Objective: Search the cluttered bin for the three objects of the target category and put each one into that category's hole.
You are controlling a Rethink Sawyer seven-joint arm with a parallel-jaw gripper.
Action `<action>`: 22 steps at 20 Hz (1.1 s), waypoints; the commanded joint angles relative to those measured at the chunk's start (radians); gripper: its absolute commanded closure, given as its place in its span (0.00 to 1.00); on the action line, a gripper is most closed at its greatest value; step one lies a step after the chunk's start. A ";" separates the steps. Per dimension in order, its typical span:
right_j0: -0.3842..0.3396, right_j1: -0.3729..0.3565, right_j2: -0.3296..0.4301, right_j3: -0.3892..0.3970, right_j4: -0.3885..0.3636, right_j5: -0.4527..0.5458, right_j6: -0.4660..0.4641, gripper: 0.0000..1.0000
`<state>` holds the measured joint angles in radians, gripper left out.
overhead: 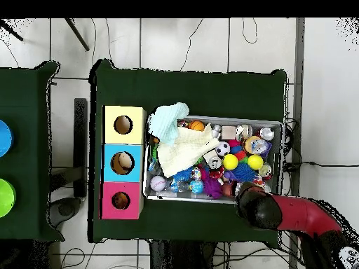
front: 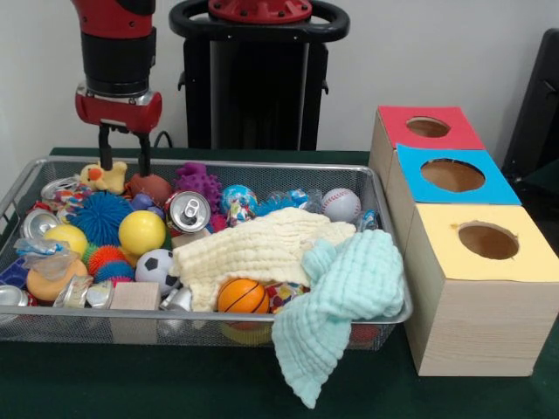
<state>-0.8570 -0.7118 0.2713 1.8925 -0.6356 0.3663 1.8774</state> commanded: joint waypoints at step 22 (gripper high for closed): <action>-0.077 0.144 0.096 -0.098 -0.281 0.119 -0.221 0.00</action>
<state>-0.9425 -0.6468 0.3125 1.8747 -0.8193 0.4424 1.8701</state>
